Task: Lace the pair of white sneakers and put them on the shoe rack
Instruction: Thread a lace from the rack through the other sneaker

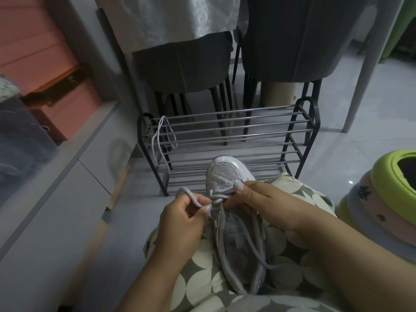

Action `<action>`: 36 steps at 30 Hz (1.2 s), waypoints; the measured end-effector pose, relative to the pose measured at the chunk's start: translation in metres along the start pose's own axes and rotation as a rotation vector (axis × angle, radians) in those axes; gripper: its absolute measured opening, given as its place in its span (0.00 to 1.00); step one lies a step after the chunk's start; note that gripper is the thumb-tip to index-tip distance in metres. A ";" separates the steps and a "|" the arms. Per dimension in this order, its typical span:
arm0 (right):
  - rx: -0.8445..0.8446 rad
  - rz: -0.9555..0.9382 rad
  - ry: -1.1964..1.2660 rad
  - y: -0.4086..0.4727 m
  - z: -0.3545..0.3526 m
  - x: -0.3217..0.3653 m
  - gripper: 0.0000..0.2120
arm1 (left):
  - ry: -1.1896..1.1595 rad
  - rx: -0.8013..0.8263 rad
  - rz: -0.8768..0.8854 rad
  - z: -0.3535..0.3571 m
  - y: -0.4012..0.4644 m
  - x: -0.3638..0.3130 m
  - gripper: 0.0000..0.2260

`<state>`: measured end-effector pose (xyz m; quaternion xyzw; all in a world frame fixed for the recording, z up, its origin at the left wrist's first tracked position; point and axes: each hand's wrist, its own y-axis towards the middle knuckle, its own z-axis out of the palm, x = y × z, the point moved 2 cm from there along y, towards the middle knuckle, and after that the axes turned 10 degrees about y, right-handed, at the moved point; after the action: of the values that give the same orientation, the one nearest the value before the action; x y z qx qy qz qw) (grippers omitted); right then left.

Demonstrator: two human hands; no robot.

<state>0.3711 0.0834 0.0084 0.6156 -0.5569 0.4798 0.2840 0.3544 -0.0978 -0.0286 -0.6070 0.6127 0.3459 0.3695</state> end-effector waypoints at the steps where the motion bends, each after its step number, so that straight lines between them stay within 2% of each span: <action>1: 0.007 0.003 0.005 0.001 0.000 -0.001 0.36 | 0.012 0.005 0.000 0.000 0.000 0.000 0.08; 10: 0.034 0.009 0.010 0.007 -0.001 -0.009 0.34 | 0.038 0.034 0.019 -0.002 0.001 0.004 0.09; 14: 0.043 -0.001 -0.003 0.007 0.000 -0.008 0.34 | -0.048 0.051 -0.001 -0.002 0.002 0.005 0.11; 22: 0.036 0.000 0.014 0.005 0.001 -0.006 0.33 | -0.152 0.060 0.020 -0.003 0.000 0.001 0.07; 33: 0.038 -0.006 -0.029 0.005 0.001 -0.005 0.31 | -0.038 -0.047 0.042 0.001 0.001 0.005 0.11; 36: 0.034 -0.012 -0.017 0.005 0.001 -0.004 0.31 | -0.021 -0.004 0.055 0.002 0.000 0.003 0.09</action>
<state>0.3665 0.0831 0.0035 0.6278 -0.5474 0.4821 0.2717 0.3549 -0.0978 -0.0321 -0.5867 0.6246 0.3636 0.3652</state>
